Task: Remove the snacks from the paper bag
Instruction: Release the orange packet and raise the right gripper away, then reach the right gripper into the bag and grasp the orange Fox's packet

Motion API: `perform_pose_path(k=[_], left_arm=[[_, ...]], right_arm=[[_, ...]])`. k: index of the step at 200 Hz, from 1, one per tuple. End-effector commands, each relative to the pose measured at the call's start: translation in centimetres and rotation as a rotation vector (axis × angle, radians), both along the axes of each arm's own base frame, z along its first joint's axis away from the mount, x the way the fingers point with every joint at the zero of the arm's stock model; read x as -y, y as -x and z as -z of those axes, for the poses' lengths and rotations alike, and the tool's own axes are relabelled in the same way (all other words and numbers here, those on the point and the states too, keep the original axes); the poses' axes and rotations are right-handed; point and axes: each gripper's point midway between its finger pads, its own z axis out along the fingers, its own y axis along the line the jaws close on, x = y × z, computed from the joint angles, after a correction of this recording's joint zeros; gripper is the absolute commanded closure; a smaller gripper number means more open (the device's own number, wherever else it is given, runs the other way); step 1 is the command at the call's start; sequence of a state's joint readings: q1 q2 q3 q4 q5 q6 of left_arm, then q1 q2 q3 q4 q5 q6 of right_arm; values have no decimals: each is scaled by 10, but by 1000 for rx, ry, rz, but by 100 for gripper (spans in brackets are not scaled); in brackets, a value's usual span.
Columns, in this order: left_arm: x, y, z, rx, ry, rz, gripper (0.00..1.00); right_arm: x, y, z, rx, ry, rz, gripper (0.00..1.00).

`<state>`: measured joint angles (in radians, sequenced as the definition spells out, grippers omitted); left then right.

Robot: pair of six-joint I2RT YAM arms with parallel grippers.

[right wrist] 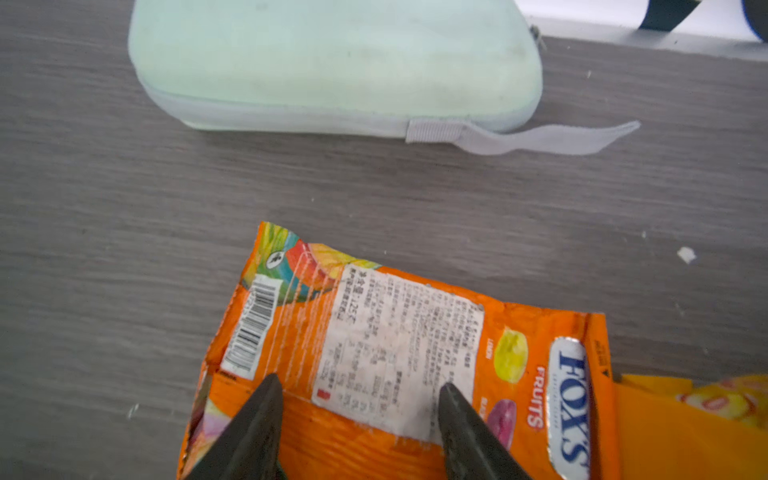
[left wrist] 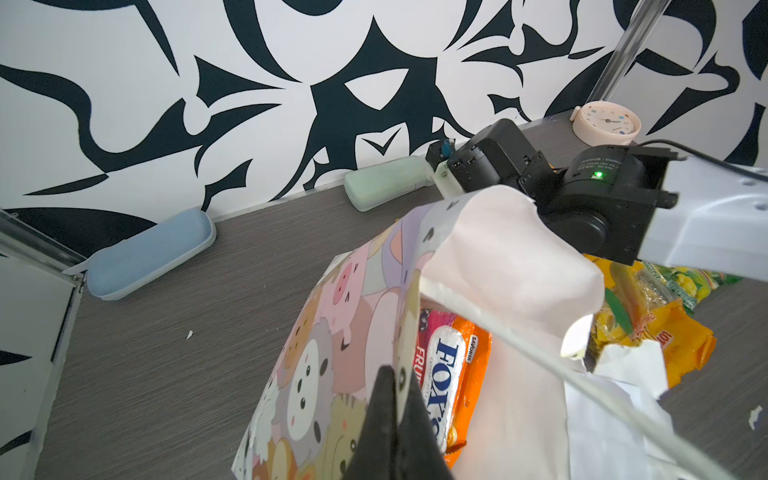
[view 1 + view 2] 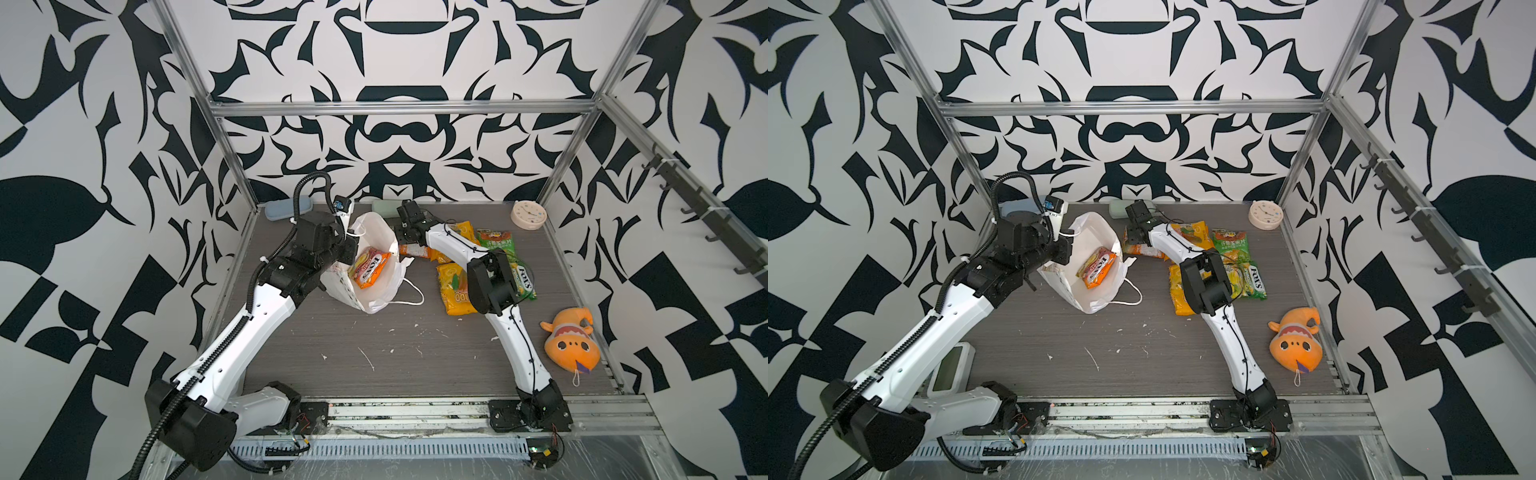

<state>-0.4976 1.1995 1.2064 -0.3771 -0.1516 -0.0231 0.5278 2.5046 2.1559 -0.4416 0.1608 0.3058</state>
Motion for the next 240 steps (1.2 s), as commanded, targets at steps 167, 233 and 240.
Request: perform_pose_path(k=[167,233,240], left_arm=[[15,-21,1,38,34,20,100],[21,-32,11,7,17,27,100],[21,-32,12,6,19,27,100]], right_arm=[[-14,151,-285,216,-264,-145,52],[-60,225,-245,50,-496,-212,72],[-64,227,-240,27,-481,-214,72]])
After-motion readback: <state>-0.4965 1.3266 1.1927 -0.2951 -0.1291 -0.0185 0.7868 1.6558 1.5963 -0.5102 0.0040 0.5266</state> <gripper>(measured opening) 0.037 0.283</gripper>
